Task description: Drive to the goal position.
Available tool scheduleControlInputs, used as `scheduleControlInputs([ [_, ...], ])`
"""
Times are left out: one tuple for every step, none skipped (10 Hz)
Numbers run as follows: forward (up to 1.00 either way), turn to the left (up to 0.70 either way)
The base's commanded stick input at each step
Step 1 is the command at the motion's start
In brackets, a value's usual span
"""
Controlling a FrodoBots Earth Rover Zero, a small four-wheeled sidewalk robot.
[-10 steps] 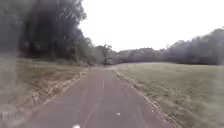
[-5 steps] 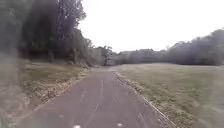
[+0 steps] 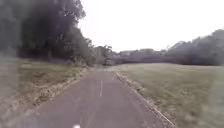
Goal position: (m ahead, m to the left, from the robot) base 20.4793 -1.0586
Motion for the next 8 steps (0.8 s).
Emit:
scheduleControlInputs([
  [0.45,0.27],
  [0.45,0.27],
  [0.45,0.27],
  [0.45,0.27],
  [0.45,0.27],
  [0.45,0.27],
  [0.45,0.27],
  [0.45,0.0],
])
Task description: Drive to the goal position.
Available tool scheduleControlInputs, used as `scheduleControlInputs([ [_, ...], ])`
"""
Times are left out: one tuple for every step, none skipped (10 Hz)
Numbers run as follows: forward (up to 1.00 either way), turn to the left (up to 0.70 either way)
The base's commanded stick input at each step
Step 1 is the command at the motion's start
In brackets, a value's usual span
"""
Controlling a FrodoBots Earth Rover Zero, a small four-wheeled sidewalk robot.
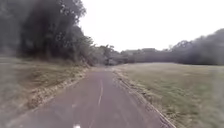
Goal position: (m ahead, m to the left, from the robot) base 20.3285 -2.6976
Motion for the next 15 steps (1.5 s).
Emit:
scheduleControlInputs([
  [0.45,0.0],
  [0.45,0.0],
  [0.45,0.0],
  [0.45,0.0],
  [0.45,0.0],
  [0.45,0.0],
  [0.45,0.0],
  [0.45,0.0],
  [0.45,0.0],
  [0.45,0.0],
  [0.45,0.0],
  [0.45,0.0],
  [0.45,0.0],
  [0.45,0.0],
  [0.45,0.0],
])
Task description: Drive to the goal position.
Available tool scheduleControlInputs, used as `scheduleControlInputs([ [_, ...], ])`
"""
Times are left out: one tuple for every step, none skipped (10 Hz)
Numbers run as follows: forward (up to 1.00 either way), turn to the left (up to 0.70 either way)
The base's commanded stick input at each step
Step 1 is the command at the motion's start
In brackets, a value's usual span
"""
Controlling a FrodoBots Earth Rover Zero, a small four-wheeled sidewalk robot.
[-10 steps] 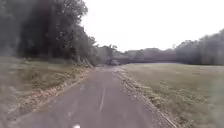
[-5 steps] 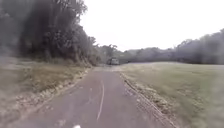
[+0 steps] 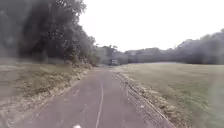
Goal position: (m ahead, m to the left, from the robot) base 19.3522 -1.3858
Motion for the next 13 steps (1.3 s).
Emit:
scheduleControlInputs([
  [0.45,0.0],
  [0.45,0.0],
  [0.45,0.0],
  [0.45,0.0],
  [0.45,0.0],
  [0.45,0.27],
  [0.45,0.27],
  [0.45,0.27],
  [0.45,0.27],
  [0.45,0.27],
  [0.45,0.0],
  [0.45,0.0],
  [0.45,0.0],
])
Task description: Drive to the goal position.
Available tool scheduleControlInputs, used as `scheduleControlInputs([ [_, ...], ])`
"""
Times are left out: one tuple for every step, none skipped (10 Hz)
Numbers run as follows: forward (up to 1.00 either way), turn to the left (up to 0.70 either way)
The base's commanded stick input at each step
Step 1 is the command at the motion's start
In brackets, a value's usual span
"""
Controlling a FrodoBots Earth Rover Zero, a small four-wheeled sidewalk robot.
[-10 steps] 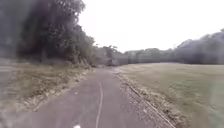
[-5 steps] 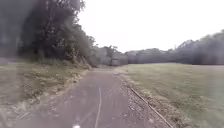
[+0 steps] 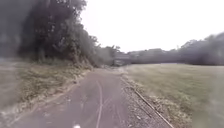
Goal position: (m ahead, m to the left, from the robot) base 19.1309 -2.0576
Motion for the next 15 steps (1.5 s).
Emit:
scheduleControlInputs([
  [0.45,0.0],
  [0.45,0.0],
  [0.45,0.0],
  [0.45,0.0],
  [0.45,0.0],
  [0.45,0.0],
  [0.45,0.0],
  [0.45,0.0],
  [0.45,0.0],
  [0.45,0.0],
  [0.45,0.0],
  [0.45,0.0],
  [0.45,0.0],
  [0.45,0.0],
  [0.45,0.0],
])
